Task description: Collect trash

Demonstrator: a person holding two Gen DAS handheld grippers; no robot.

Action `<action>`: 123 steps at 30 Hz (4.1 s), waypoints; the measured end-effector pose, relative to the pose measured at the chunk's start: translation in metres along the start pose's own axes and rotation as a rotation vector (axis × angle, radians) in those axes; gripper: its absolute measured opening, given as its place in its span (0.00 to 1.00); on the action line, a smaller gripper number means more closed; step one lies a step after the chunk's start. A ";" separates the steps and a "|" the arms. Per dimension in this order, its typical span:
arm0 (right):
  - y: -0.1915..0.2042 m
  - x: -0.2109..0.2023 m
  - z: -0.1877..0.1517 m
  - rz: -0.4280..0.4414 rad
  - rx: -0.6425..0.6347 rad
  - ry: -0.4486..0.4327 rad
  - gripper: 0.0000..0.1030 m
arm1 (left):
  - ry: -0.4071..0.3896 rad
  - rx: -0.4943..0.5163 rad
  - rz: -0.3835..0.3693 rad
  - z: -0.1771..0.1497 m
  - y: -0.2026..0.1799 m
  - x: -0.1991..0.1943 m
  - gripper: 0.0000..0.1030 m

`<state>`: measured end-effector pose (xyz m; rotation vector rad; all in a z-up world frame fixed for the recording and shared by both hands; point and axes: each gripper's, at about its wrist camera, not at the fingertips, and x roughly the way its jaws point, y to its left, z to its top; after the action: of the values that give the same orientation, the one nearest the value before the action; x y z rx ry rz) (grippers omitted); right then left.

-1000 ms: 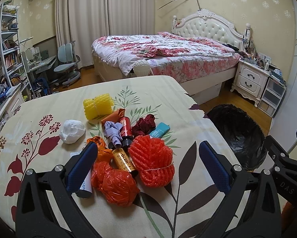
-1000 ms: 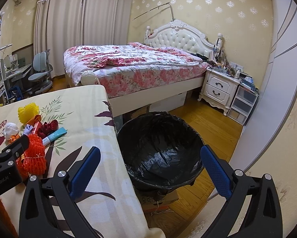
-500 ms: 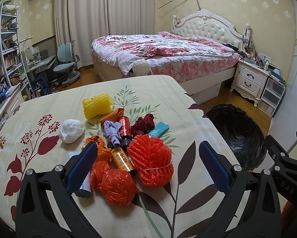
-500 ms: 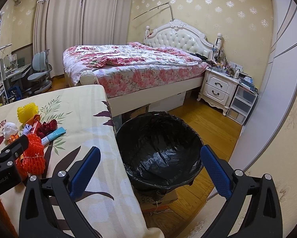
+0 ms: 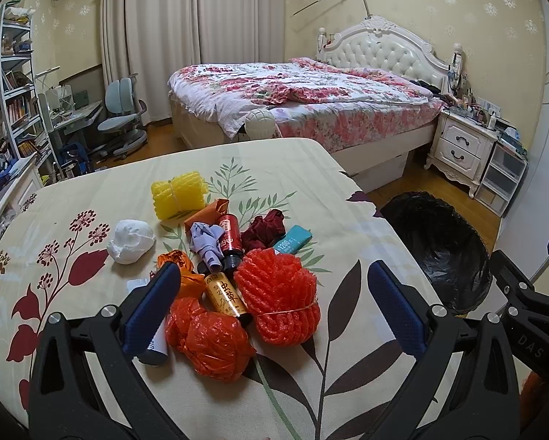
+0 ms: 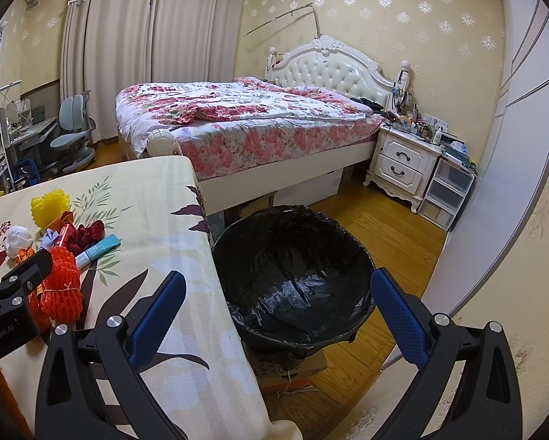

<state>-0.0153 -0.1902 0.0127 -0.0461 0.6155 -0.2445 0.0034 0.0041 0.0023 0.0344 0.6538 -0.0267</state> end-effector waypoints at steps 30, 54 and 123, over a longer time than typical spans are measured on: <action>-0.001 -0.004 -0.002 0.030 -0.005 0.011 0.95 | 0.034 0.011 -0.029 -0.004 -0.003 -0.004 0.80; 0.086 -0.005 -0.004 0.222 -0.131 0.044 0.63 | 0.112 -0.106 0.167 -0.033 0.109 -0.011 0.79; 0.058 0.000 0.014 0.238 -0.089 0.057 0.38 | 0.070 -0.080 -0.040 -0.008 0.065 -0.002 0.24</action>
<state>0.0052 -0.1343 0.0173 -0.0515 0.6827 0.0125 -0.0010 0.0697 -0.0015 -0.0554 0.7255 -0.0384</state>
